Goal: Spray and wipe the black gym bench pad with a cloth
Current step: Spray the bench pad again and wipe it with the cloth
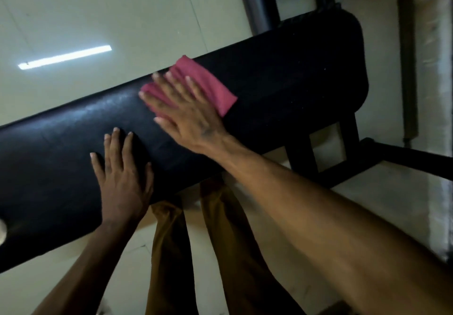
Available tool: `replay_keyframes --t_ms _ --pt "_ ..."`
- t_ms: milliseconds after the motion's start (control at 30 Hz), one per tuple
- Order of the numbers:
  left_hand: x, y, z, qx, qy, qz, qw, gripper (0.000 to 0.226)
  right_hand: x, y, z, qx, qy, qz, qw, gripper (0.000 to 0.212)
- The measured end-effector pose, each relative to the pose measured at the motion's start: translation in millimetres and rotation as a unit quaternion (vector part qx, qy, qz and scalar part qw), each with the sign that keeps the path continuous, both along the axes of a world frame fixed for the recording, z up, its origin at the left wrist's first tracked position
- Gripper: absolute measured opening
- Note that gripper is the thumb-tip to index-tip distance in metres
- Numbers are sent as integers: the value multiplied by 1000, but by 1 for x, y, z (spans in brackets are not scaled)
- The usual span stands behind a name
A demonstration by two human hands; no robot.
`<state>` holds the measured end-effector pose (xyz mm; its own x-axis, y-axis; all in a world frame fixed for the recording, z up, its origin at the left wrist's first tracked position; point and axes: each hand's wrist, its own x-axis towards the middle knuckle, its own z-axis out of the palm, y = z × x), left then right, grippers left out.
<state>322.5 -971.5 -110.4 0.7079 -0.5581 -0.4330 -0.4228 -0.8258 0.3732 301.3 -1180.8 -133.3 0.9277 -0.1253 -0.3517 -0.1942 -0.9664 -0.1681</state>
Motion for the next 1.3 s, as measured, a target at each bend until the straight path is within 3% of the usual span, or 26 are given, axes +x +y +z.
replay_keyframes --t_ms 67,200,367,433,533,600,633,700,800,933,1167,1233,1300 --pt "1 -4 2 -15 6 -2 1000 69 -18 -51 0 -20 -1 -94 995 60" --pt "-1 -29 4 -61 11 -71 996 65 -54 -147 4 -82 21 -312 946 64" --pt "-7 -77 1 -98 12 -152 983 65 -31 -119 -2 -56 -7 -433 899 66" --pt "-9 -94 -2 -104 1 -166 981 60 -27 -88 0 -23 -10 -398 917 68" --pt "-11 -121 -2 -93 0 -157 983 62 -50 -91 6 1 6 -204 979 69" --pt "-12 -135 -3 -84 6 -157 984 62 -69 -134 8 -8 7 -92 996 67" --pt "-13 -140 -5 -79 4 -166 983 62 -77 -160 6 -30 12 -75 997 66" --pt "-17 -148 -7 -61 -1 -175 983 68 -85 -214 3 -78 20 -138 987 66" --pt "-31 -160 -4 -32 4 -157 987 75 -91 -275 5 -93 25 -316 944 66" --pt "-49 -182 2 -15 17 -129 991 74 -109 -286 -3 -93 4 -461 883 66" --pt "-59 -188 -4 -16 11 -110 994 75 -161 -190 -9 -72 -82 -709 697 59" --pt "-62 -190 -5 -19 11 -99 995 77 -164 -143 -10 -13 -125 -722 681 57" --pt "-61 -189 -4 -21 10 -93 995 77 -168 -113 -11 31 -140 -691 708 55"
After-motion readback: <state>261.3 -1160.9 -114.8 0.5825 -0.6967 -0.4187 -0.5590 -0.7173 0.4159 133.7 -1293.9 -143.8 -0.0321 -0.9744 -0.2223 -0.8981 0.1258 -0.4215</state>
